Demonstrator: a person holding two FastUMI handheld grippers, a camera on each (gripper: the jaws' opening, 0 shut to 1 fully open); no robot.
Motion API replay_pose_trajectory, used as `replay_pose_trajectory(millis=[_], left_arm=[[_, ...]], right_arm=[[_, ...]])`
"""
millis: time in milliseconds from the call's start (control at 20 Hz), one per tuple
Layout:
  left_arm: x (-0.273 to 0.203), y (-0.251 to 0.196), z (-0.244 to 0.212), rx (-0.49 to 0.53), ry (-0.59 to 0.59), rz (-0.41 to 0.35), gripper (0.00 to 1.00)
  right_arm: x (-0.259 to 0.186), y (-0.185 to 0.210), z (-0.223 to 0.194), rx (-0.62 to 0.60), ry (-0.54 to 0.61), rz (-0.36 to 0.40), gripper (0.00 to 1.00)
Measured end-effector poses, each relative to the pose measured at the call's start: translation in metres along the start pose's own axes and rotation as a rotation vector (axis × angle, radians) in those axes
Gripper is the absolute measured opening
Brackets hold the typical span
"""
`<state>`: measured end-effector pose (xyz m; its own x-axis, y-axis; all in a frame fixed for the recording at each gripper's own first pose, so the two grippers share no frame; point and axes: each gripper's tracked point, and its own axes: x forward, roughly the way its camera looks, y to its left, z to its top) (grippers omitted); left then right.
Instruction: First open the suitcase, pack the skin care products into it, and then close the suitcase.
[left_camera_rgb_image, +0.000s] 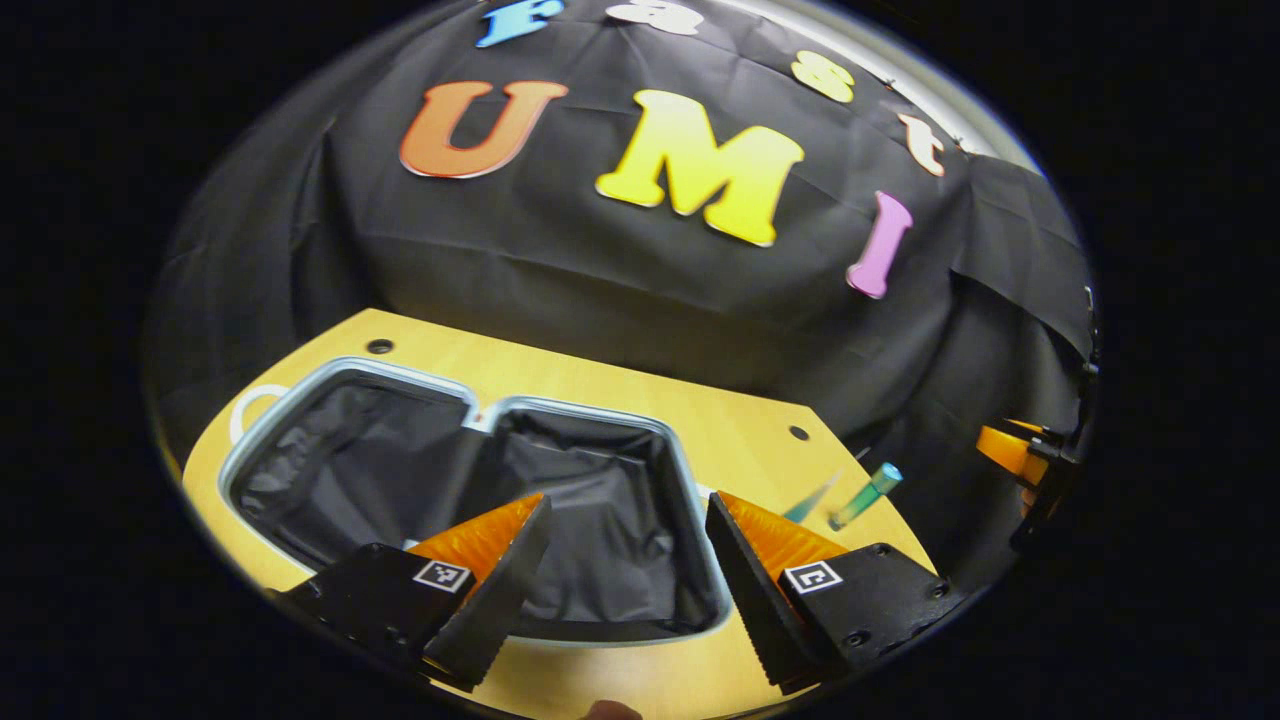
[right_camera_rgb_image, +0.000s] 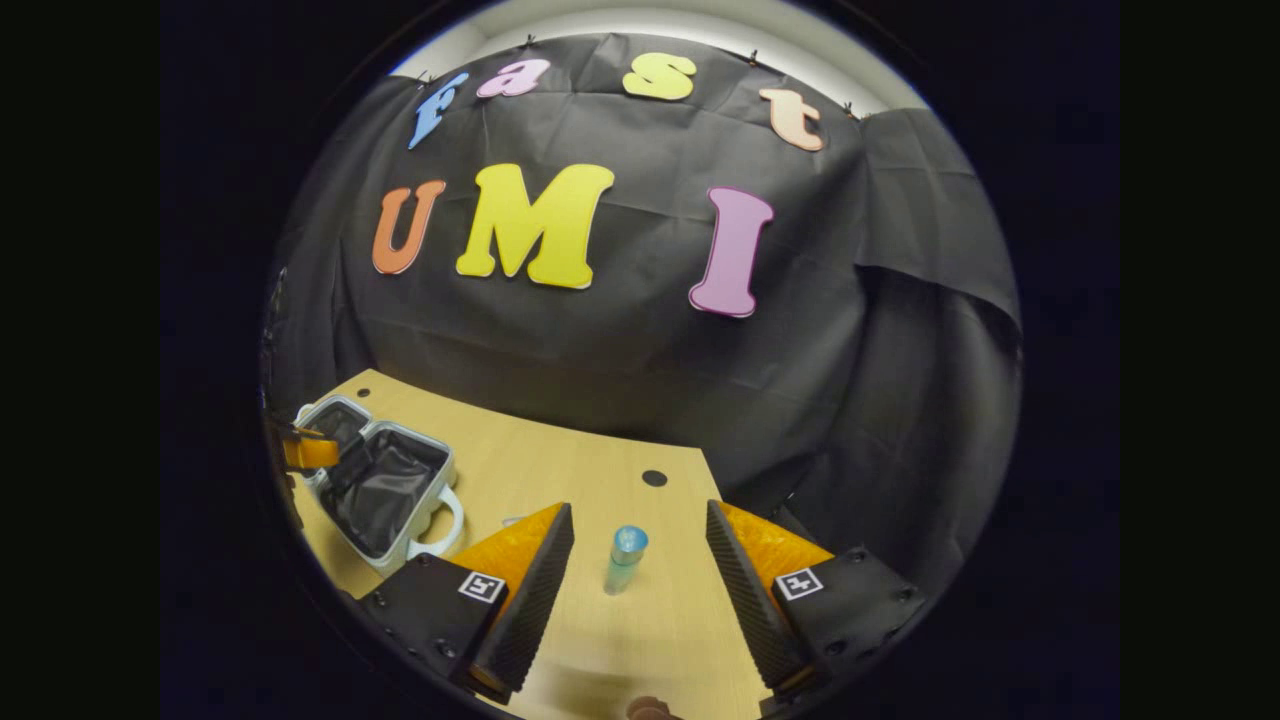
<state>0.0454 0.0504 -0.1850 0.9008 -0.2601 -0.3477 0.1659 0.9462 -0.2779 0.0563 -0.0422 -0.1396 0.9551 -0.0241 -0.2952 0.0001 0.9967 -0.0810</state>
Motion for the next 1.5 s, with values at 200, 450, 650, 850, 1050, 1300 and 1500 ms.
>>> replay_pose_trajectory(millis=[200, 450, 650, 850, 1050, 1300, 1500], left_arm=[[0.035, -0.066, -0.031, 0.05, 0.068, -0.066, 0.98], [0.089, -0.114, -0.076, 0.114, 0.148, -0.134, 0.98], [0.135, -0.137, -0.108, 0.134, 0.204, -0.148, 0.97], [0.178, -0.154, -0.121, 0.149, 0.222, -0.15, 0.96], [0.207, -0.157, -0.128, 0.182, 0.221, -0.115, 0.84], [0.215, -0.149, -0.135, 0.169, 0.246, -0.076, 0.63], [0.202, -0.157, -0.131, 0.073, 0.242, -0.117, 0.55]], right_arm=[[0.008, -0.021, -0.027, -0.007, 0.042, 0.035, 0.79], [0.021, -0.04, -0.057, -0.017, 0.093, 0.072, 0.79], [0.032, -0.045, -0.081, -0.037, 0.149, 0.109, 0.79], [0.045, -0.052, -0.104, -0.062, 0.188, 0.131, 0.79], [0.07, -0.039, -0.13, -0.051, 0.225, 0.184, 0.8], [0.114, -0.025, -0.143, 0.011, 0.267, 0.161, 0.79], [0.124, -0.014, -0.144, 0.029, 0.279, 0.157, 0.8]])
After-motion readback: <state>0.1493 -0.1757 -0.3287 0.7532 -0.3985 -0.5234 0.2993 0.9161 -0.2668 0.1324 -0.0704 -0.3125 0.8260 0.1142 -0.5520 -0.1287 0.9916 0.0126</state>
